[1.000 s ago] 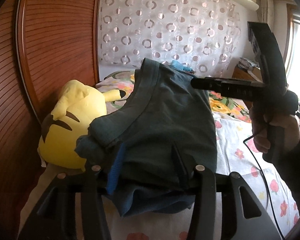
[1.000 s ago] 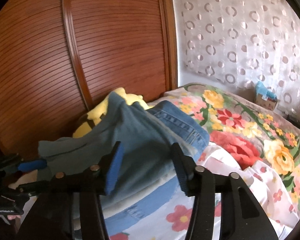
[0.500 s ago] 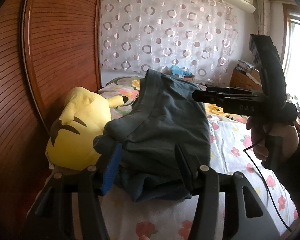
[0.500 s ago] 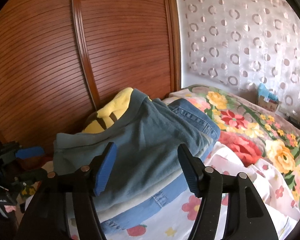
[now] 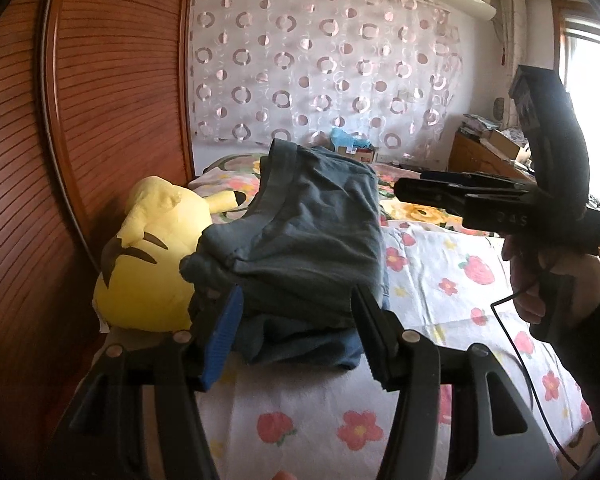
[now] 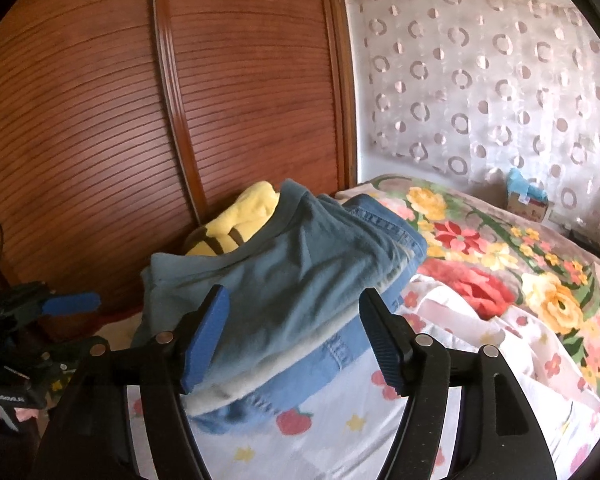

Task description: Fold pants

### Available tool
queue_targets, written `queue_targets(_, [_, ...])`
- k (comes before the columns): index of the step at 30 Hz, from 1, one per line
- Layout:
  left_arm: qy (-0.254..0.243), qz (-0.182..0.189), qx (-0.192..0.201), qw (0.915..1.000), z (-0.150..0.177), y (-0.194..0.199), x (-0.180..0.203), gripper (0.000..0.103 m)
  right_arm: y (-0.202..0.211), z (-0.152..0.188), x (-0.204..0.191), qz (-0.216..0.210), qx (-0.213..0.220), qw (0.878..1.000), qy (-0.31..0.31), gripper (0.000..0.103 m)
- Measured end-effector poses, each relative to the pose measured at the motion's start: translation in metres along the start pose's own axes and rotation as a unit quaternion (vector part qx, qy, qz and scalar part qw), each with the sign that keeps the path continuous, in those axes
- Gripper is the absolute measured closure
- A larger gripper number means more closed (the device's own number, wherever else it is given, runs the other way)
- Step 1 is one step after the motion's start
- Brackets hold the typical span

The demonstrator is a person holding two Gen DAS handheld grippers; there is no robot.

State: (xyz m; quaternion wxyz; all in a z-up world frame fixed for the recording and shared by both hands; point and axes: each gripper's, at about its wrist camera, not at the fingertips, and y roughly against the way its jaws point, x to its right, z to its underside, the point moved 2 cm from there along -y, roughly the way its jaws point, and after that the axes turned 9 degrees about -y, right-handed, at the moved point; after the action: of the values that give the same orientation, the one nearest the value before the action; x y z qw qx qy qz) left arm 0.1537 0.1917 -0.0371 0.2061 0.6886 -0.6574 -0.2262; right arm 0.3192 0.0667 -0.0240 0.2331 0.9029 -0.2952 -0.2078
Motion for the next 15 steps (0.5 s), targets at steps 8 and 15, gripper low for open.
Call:
queue_targets(8, [-0.02, -0.011, 0.007, 0.9997, 0.004, 0.026, 0.028, 0.047, 0.042, 0.021, -0.006, 0.019, 0.014, 1.0, -0.009, 0.032])
queue_targets(15, [-0.009, -0.017, 0.004, 0.9998, 0.004, 0.033, 0.043, 0.047, 0.085, 0.045, -0.005, 0.042, 0.03, 0.998, -0.023, 0.031])
